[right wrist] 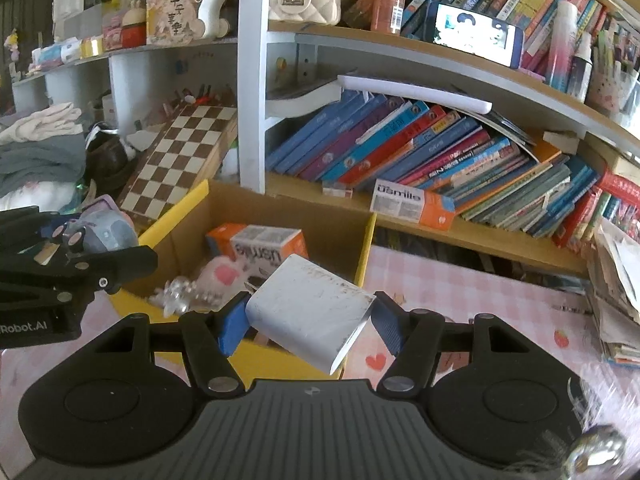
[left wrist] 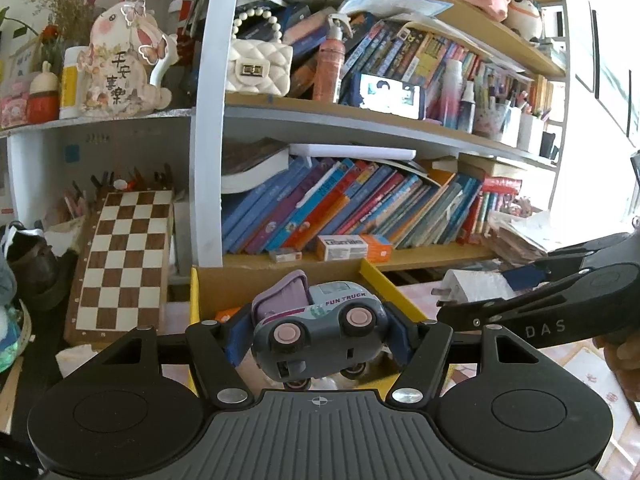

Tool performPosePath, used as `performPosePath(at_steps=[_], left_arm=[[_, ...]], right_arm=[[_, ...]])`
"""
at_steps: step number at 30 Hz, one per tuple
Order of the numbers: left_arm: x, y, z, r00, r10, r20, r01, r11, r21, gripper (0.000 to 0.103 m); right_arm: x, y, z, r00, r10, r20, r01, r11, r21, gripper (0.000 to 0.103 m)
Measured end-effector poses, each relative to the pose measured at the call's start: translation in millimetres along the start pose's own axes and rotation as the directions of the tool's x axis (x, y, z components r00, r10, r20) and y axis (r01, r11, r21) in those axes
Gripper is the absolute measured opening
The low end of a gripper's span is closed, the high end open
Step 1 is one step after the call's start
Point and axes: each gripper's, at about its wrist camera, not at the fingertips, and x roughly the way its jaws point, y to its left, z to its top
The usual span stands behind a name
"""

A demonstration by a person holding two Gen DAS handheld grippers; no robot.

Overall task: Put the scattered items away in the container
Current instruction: 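Lift and carry the toy car and charger with both tools over the yellow box, then lower the toy car and charger into the yellow box and open both grippers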

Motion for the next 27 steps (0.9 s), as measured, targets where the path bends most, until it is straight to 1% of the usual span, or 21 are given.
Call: performPosePath(at_steps=[7, 14, 21, 27], left_arm=[[26, 13, -2, 0.999, 0.018, -0.038, -0.018, 1.0, -0.002, 0.066], [52, 19, -6, 0.997, 0.028, -0.074, -0.026, 0.999, 0.018, 0.066], [77, 19, -12, 0.991, 0.02, -0.131, -0.012, 0.998, 0.063, 0.066], [92, 20, -22, 0.982, 0.036, -0.186, -0.018, 0.995, 0.095, 0.066]], right_arm=[[28, 1, 9, 1.0, 0.006, -0.026, -0.007, 1.0, -0.015, 0.063], [64, 4, 20, 0.999, -0.014, -0.033, 0.013, 1.0, -0.028, 0.063], [103, 9, 25, 0.997, -0.023, -0.07, 0.016, 0.994, -0.105, 0.063], [131, 12, 22, 0.993, -0.024, -0.117, 0.006, 0.988, -0.153, 0.063]])
